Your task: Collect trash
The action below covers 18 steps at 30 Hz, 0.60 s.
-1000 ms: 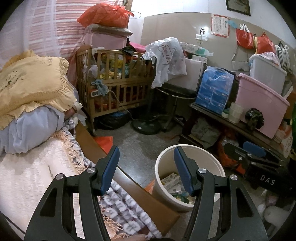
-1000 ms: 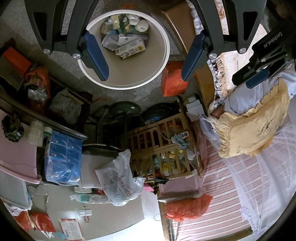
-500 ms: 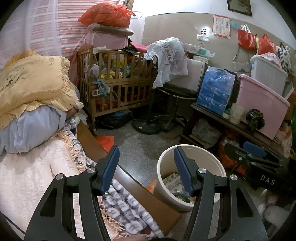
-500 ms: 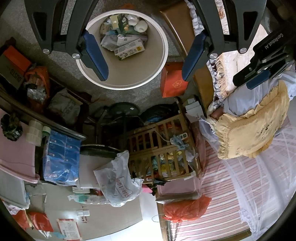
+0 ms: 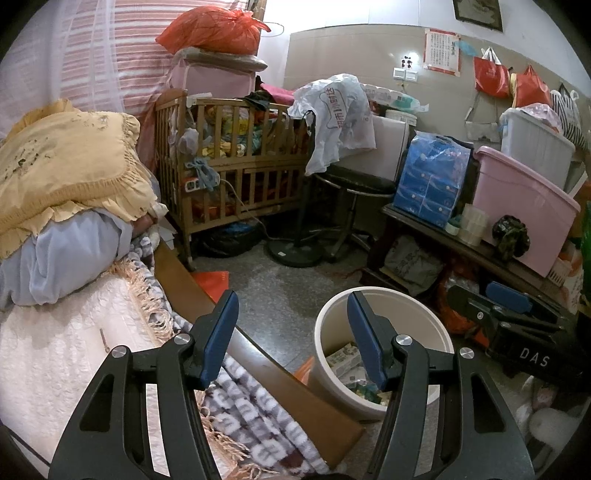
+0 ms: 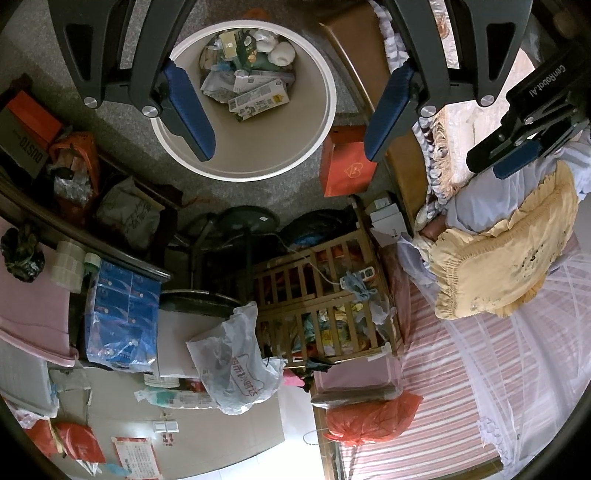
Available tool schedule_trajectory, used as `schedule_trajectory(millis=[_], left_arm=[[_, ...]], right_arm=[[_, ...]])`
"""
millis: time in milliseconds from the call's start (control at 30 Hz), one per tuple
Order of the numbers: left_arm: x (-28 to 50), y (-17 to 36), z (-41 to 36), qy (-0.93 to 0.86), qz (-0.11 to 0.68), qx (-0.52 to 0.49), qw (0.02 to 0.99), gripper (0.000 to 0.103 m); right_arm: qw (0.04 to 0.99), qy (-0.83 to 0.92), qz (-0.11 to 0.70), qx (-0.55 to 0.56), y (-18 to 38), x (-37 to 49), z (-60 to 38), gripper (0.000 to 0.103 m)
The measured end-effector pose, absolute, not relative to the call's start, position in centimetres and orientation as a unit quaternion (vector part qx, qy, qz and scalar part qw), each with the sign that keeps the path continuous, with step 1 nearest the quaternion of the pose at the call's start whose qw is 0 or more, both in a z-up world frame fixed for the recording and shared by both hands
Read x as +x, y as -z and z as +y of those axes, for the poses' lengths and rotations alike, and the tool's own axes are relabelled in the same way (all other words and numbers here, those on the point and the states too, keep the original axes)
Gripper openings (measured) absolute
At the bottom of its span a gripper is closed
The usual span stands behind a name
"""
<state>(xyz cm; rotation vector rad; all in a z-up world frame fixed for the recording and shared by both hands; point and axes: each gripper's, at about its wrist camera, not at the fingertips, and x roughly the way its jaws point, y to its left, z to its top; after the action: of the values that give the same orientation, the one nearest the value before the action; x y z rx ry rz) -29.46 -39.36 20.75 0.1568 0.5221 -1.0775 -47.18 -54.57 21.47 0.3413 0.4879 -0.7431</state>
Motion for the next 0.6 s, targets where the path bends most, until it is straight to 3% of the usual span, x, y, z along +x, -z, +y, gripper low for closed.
schedule_trajectory(millis=[600], left_arm=[[-29.19, -20.29, -39.20, 0.507, 0.248, 0.075, 0.822, 0.060]], right_arm=[[0.887, 0.355, 0.242, 0.168, -20.60, -47.40, -54.88, 0.081]])
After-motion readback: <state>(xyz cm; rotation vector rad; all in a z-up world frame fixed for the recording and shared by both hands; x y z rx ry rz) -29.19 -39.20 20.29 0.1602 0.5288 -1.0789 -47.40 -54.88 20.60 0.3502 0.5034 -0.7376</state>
